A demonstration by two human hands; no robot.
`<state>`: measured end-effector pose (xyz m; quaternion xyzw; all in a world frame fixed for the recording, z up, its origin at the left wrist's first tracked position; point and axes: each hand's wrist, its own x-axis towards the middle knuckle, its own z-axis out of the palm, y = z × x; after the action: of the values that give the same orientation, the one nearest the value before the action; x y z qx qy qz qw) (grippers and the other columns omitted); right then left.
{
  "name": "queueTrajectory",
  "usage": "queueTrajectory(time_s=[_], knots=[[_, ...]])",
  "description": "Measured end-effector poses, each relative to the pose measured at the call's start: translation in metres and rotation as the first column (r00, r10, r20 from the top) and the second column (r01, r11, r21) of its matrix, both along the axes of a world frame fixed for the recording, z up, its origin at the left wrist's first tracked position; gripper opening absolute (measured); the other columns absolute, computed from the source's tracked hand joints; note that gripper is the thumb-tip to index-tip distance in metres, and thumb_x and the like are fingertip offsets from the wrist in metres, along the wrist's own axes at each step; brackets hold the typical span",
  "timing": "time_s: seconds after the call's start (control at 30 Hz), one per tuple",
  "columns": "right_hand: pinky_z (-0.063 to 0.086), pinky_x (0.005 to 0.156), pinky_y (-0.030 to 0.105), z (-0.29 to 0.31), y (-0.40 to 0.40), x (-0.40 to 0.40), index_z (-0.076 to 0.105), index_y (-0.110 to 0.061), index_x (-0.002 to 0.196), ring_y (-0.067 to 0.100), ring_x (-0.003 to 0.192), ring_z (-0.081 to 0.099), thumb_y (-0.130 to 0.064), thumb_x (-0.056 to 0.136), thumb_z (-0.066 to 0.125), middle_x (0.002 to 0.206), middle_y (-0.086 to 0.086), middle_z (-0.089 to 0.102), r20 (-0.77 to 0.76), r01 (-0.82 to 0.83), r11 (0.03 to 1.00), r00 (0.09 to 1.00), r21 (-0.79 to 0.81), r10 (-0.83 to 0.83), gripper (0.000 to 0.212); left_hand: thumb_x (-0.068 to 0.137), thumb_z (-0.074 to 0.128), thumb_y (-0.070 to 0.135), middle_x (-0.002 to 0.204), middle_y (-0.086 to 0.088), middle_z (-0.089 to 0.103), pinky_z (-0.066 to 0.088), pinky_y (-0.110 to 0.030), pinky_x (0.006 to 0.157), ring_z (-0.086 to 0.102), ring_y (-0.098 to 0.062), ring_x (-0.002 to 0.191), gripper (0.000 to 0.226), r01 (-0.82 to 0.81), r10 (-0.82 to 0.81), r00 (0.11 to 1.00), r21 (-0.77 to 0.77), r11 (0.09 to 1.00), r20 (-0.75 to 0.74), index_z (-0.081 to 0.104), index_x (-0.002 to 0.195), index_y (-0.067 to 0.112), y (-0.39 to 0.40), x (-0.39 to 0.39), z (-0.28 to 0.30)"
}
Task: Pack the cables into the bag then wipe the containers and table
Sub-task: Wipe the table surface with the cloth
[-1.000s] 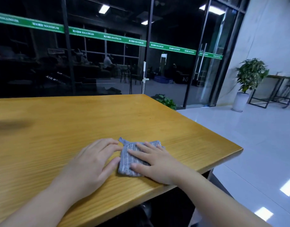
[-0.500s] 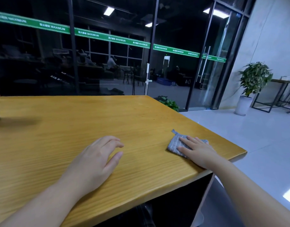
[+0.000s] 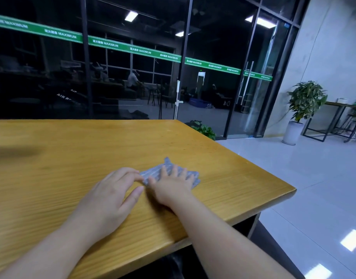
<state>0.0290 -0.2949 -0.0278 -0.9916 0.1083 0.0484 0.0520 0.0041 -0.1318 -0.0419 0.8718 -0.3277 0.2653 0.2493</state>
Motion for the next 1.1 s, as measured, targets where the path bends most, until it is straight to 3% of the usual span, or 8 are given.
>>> queueTrajectory(time_s=[0.3, 0.47, 0.57, 0.67, 0.8, 0.87, 0.97, 1.1], knots=[[-0.009, 0.115, 0.052, -0.001, 0.055, -0.044, -0.006, -0.030, 0.152, 0.032, 0.145, -0.016, -0.048, 0.098, 0.022, 0.160, 0.002, -0.013, 0.001, -0.546, 0.837, 0.837, 0.032, 0.546, 0.063, 0.084, 0.026, 0.050, 0.115, 0.022, 0.044, 0.037, -0.027, 0.090, 0.047, -0.004, 0.110, 0.049, -0.113, 0.114, 0.993, -0.186, 0.976, -0.006, 0.061, 0.107, 0.025, 0.007, -0.006, 0.015], [-0.008, 0.115, 0.049, -0.002, 0.095, -0.059, 0.006, -0.029, 0.152, 0.024, 0.146, -0.013, -0.045, 0.098, 0.026, 0.160, -0.001, -0.004, 0.061, -0.714, 0.698, 0.700, 0.062, 0.711, 0.060, 0.089, 0.040, 0.027, 0.118, 0.014, 0.049, 0.029, -0.015, 0.093, 0.045, -0.004, 0.113, 0.031, -0.236, 0.262, 0.965, -0.352, 0.906, 0.029, 0.060, 0.110, 0.018, 0.036, -0.020, 0.029], [-0.003, 0.117, 0.048, -0.005, 0.128, -0.059, 0.006, -0.026, 0.153, 0.022, 0.146, -0.005, -0.042, 0.096, 0.036, 0.160, -0.001, 0.003, 0.095, -0.783, 0.621, 0.621, 0.027, 0.778, 0.065, 0.089, 0.044, 0.015, 0.121, 0.004, 0.053, 0.030, -0.020, 0.097, 0.046, -0.008, 0.115, 0.027, -0.287, 0.336, 0.941, -0.414, 0.864, 0.049, 0.060, 0.111, 0.014, 0.050, -0.027, 0.029], [0.006, 0.118, 0.048, -0.006, 0.156, -0.044, 0.015, -0.023, 0.151, 0.020, 0.146, 0.008, -0.034, 0.093, 0.049, 0.159, -0.001, 0.015, 0.177, -0.838, 0.545, 0.536, -0.003, 0.825, 0.068, 0.086, 0.042, 0.013, 0.118, 0.006, 0.051, 0.027, -0.004, 0.095, 0.043, 0.000, 0.111, 0.030, -0.268, 0.343, 0.938, -0.534, 0.802, 0.044, 0.060, 0.111, 0.010, 0.056, -0.032, 0.032], [0.004, 0.119, 0.045, 0.000, 0.170, -0.016, 0.017, -0.015, 0.151, 0.021, 0.146, 0.007, -0.021, 0.096, 0.049, 0.159, 0.004, 0.015, 0.164, -0.784, 0.606, 0.621, 0.133, 0.766, 0.064, 0.090, 0.046, 0.003, 0.118, 0.007, 0.051, 0.024, 0.005, 0.089, 0.041, 0.005, 0.109, 0.026, -0.299, 0.382, 0.924, -0.632, 0.715, -0.005, 0.058, 0.111, 0.012, 0.061, -0.035, 0.030], [0.006, 0.118, 0.048, 0.006, 0.170, -0.003, 0.017, -0.021, 0.151, 0.022, 0.146, 0.007, -0.027, 0.096, 0.046, 0.158, 0.001, 0.015, 0.119, -0.765, 0.635, 0.644, 0.103, 0.756, 0.063, 0.090, 0.047, 0.002, 0.118, 0.005, 0.051, 0.022, 0.007, 0.086, 0.039, 0.008, 0.105, 0.026, -0.333, 0.395, 0.918, -0.626, 0.705, -0.043, 0.058, 0.112, 0.011, 0.063, -0.033, 0.029], [0.002, 0.116, 0.055, 0.007, 0.164, 0.021, 0.010, -0.028, 0.152, 0.026, 0.147, 0.000, -0.040, 0.096, 0.040, 0.160, 0.001, 0.004, 0.019, -0.705, 0.706, 0.708, 0.063, 0.706, 0.064, 0.084, 0.043, 0.018, 0.115, 0.008, 0.050, 0.021, 0.009, 0.082, 0.038, 0.010, 0.101, 0.031, -0.362, 0.396, 0.915, -0.588, 0.723, -0.075, 0.057, 0.112, 0.014, 0.062, -0.030, 0.027], [-0.006, 0.116, 0.051, 0.003, 0.134, 0.050, 0.007, -0.038, 0.150, 0.024, 0.147, -0.006, -0.055, 0.097, 0.020, 0.160, -0.005, -0.004, -0.005, -0.560, 0.827, 0.828, 0.053, 0.561, 0.057, 0.082, 0.043, 0.021, 0.112, 0.008, 0.051, 0.021, 0.006, 0.087, 0.039, 0.007, 0.104, 0.033, -0.358, 0.381, 0.922, -0.531, 0.768, -0.070, 0.058, 0.110, 0.012, 0.061, -0.027, 0.024]])
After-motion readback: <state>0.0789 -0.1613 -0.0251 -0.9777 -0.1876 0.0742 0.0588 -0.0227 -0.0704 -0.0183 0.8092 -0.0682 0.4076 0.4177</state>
